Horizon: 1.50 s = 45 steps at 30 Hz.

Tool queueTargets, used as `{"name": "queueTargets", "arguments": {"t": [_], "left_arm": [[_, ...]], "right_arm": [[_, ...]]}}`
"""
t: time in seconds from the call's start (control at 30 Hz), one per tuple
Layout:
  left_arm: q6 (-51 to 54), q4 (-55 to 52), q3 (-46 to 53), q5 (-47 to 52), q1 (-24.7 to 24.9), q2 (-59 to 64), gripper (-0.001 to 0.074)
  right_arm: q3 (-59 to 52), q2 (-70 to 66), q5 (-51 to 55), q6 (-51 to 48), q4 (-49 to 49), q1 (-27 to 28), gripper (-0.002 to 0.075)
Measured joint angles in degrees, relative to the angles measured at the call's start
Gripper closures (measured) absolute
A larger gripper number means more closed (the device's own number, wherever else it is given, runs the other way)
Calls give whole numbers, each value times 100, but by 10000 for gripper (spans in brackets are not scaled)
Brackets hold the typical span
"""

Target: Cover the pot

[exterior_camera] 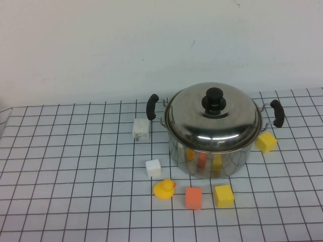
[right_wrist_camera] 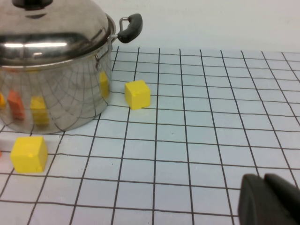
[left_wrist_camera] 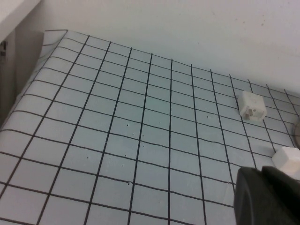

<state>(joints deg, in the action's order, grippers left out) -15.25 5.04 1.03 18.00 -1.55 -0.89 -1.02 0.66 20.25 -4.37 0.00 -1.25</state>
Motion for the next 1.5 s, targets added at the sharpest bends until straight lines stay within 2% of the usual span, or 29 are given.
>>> {"name": "queueTargets", "arguments": {"t": [0.23,1.5], "left_arm": [[641,0,0,12,33,0,736],[797,-45,-8,24,124,0,736]], "right_arm": [[0,0,0,0,0,10,717],[0,0,0,0,0,10,717]]}}
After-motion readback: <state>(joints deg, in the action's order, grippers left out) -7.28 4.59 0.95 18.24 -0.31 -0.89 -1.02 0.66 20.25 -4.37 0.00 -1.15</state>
